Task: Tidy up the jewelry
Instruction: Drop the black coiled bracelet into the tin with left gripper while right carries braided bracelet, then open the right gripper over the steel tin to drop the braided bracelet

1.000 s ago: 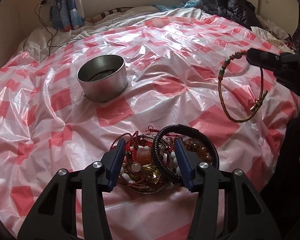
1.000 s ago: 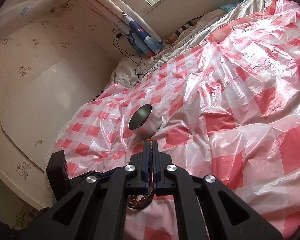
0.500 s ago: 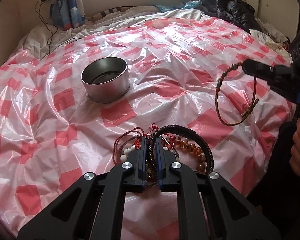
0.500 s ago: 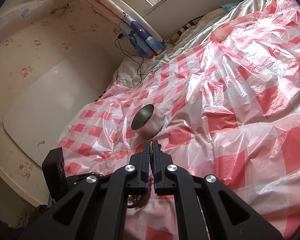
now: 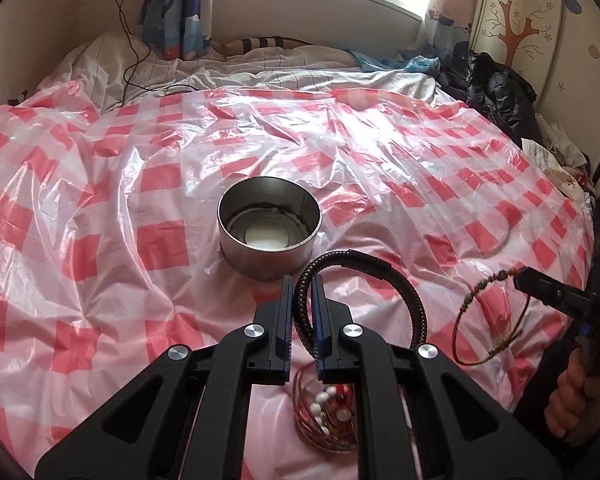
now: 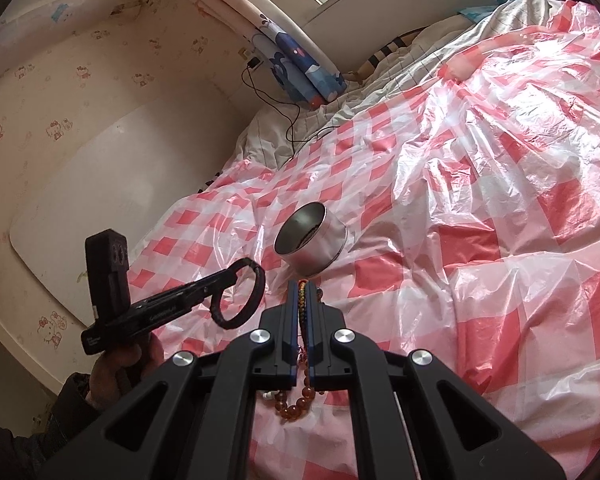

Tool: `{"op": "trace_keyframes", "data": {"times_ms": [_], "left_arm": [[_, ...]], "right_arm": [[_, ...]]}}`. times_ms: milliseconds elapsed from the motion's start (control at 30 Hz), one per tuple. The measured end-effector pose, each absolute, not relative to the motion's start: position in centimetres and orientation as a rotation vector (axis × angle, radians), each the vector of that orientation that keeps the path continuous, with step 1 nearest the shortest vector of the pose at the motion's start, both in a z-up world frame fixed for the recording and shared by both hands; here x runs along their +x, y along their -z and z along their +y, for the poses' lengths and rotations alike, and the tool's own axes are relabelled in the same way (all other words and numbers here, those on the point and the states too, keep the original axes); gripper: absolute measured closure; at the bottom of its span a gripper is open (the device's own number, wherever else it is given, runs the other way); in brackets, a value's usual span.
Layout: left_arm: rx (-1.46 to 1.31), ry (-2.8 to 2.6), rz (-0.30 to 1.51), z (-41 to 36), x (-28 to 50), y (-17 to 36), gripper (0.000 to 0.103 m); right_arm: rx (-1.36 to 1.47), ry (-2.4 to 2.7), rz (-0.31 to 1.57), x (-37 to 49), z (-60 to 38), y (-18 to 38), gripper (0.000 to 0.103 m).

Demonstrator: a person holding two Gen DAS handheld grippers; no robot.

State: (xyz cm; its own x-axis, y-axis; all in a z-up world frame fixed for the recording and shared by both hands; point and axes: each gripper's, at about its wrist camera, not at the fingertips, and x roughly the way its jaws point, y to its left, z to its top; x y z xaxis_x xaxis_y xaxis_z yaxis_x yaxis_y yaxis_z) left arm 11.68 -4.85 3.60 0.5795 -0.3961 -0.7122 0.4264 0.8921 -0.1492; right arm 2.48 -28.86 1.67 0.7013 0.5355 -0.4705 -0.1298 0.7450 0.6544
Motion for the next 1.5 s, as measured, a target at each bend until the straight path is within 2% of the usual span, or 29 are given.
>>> {"op": "trace_keyframes", "data": {"times_ms": [500,867,1033,1100,1133,1167,1333,1367,1433,1500], "left_arm": [[-0.042,0.416,0.801,-6.7,22.6,-1.5,0.095],[0.044,0.309,0.9,-6.9,24.9,1.9,0.095],[0.009,0.276,0.903,-5.1,24.3,0.5,0.093],[-0.021,0.237,0.872,-3.6,23.9,-0.5,0.078],[-0.042,0.222,0.857,-2.8,23.6,-1.0,0.064],[-0.067,0.211,0.844,-1.9,23.4,-1.4,0.059],[-0.116,0.186,0.81,0.4,22.9,-2.6,0.051],[-0.118,0.183,0.809,0.6,22.9,-2.7,0.05],[-0.121,0.188,0.816,0.8,22.9,-2.7,0.05],[-0.106,0.197,0.82,0.6,22.6,-2.9,0.048]], "right_arm": [[0.566,-0.44,0.734,9.8,-26.8,-2.0,0.098],[0.49,-0.503,0.723,16.4,-23.8,-3.5,0.098],[0.483,-0.527,0.723,18.8,-22.2,-3.6,0.098],[0.487,-0.538,0.731,19.9,-21.5,-3.4,0.098],[0.491,-0.546,0.737,20.5,-21.0,-3.1,0.098],[0.5,-0.555,0.744,21.1,-20.6,-2.9,0.098],[0.452,-0.523,0.815,23.8,-18.4,-0.5,0.098],[0.407,-0.481,0.833,24.3,-18.2,0.1,0.094],[0.365,-0.416,0.844,24.4,-18.6,1.0,0.053],[0.354,-0.389,0.832,23.9,-19.6,0.9,0.052]]}}
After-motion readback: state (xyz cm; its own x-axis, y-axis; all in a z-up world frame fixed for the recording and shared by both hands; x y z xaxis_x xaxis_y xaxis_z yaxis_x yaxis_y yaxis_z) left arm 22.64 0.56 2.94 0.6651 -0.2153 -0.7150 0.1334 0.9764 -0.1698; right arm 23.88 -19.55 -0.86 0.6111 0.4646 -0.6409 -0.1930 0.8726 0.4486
